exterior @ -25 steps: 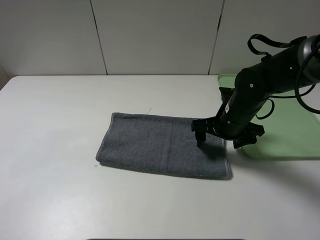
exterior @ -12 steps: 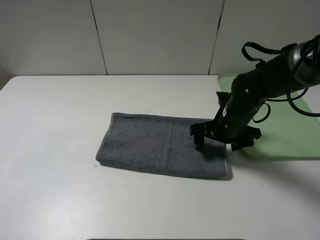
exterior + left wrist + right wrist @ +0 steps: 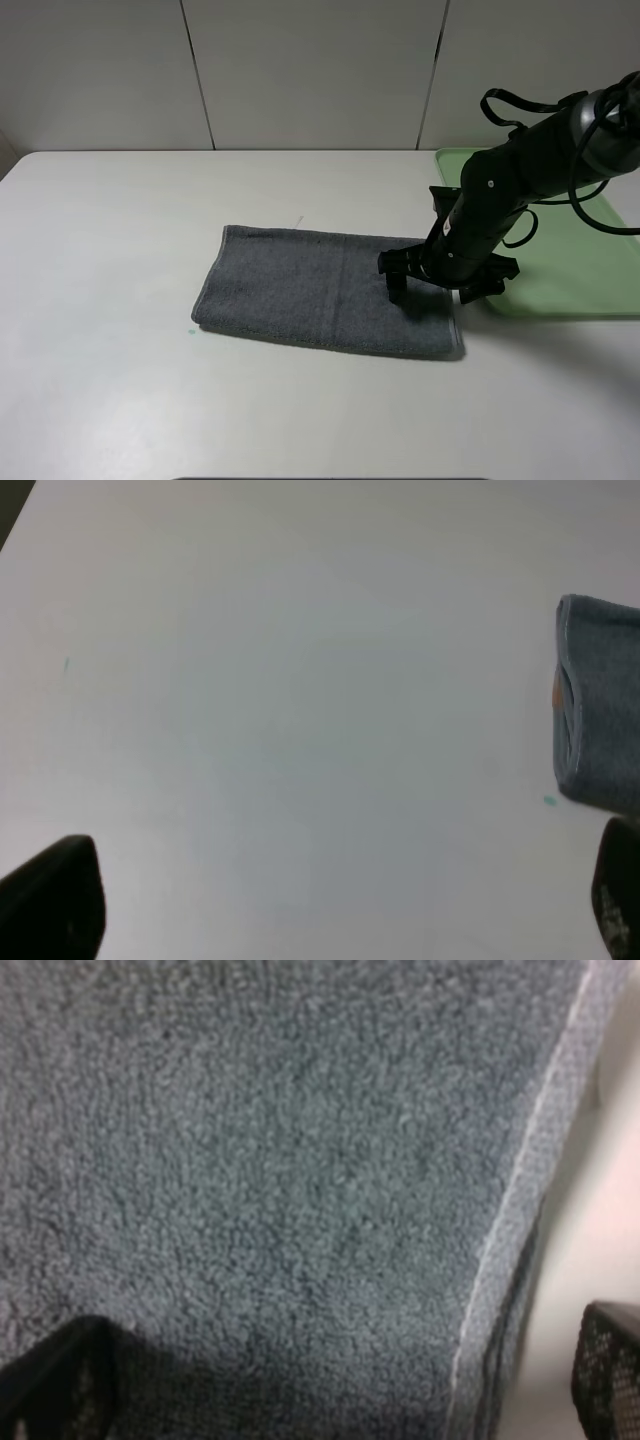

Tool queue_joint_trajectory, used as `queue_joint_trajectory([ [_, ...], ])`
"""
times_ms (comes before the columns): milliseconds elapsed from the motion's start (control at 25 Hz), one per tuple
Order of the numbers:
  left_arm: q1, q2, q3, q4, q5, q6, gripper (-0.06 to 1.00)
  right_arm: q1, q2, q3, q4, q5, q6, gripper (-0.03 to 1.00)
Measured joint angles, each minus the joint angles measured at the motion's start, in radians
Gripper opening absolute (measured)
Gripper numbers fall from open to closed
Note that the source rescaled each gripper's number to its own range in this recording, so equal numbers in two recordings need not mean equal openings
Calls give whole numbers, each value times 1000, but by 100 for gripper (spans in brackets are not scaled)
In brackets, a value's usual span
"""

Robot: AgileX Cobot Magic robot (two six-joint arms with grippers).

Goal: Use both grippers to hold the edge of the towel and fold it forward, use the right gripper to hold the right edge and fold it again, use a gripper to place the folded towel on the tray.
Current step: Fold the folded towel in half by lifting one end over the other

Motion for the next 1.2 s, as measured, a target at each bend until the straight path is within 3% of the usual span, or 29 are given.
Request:
queue_joint_trajectory([
  [80, 0, 0, 0, 0, 0, 0, 98, -1, 0, 0, 1, 0, -1, 100],
  [160, 0, 0, 0, 0, 0, 0, 98, -1, 0, 0, 5, 0, -1, 92],
  [640, 0, 0, 0, 0, 0, 0, 98, -1, -8, -5, 19, 4, -1, 8],
  [960, 0, 0, 0, 0, 0, 0, 98, -1, -71, -8, 18, 43, -1, 8],
  [1200, 0, 0, 0, 0, 0, 0, 98, -1, -106, -96, 17, 174, -22, 8],
])
